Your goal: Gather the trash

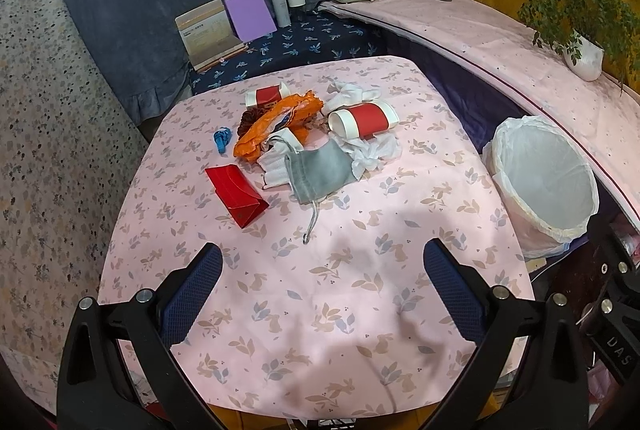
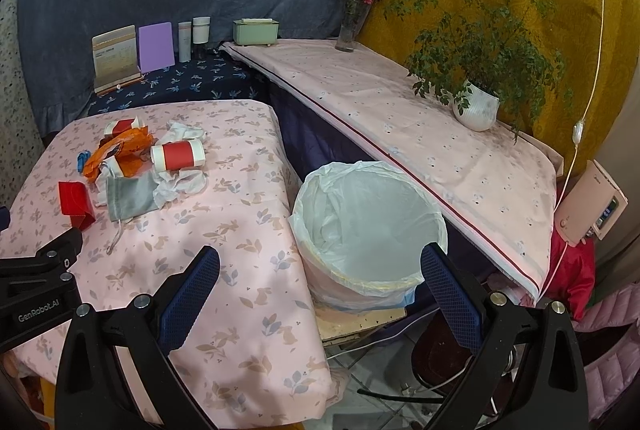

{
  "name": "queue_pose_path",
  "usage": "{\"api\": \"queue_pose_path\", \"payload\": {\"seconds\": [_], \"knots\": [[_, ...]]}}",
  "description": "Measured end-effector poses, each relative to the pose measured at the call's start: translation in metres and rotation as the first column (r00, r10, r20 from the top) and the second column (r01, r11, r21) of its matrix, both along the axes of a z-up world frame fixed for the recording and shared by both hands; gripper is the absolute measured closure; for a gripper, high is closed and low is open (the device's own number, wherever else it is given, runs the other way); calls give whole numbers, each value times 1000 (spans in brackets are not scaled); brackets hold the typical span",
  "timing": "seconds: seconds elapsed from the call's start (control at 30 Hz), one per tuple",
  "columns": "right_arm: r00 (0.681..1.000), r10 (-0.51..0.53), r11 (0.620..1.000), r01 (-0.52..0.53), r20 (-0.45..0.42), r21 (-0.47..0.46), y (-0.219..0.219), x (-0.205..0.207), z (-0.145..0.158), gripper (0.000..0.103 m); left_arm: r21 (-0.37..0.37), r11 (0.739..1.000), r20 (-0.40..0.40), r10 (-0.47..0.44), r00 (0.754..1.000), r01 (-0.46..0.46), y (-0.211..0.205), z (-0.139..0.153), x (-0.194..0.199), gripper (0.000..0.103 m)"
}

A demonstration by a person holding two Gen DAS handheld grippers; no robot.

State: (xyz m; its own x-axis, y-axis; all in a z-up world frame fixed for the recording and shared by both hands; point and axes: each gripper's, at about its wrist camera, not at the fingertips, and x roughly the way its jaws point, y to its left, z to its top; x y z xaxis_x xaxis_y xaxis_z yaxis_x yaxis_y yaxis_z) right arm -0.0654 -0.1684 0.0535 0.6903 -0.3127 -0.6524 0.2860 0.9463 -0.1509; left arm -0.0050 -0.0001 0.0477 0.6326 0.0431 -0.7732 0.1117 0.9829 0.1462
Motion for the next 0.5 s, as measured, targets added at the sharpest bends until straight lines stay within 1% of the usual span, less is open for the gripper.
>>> {"api": "queue_pose_path", "payload": {"seconds": [0.13,0.17,0.5], "knots": [[1000,-1,1000,1,1,1,1,0,-1,7,-1,1000,0,3,1000,-3,-3,0,4,7],[1000,-1,1000,1,1,1,1,0,-1,7,0,1000,-1,1,1000,-1,1,0,-1,7],[1000,1,1000,-1,-4,-3,4,1,-2,7,-1,1000,0,2,1000,-2,2,0,-1,7]]}}
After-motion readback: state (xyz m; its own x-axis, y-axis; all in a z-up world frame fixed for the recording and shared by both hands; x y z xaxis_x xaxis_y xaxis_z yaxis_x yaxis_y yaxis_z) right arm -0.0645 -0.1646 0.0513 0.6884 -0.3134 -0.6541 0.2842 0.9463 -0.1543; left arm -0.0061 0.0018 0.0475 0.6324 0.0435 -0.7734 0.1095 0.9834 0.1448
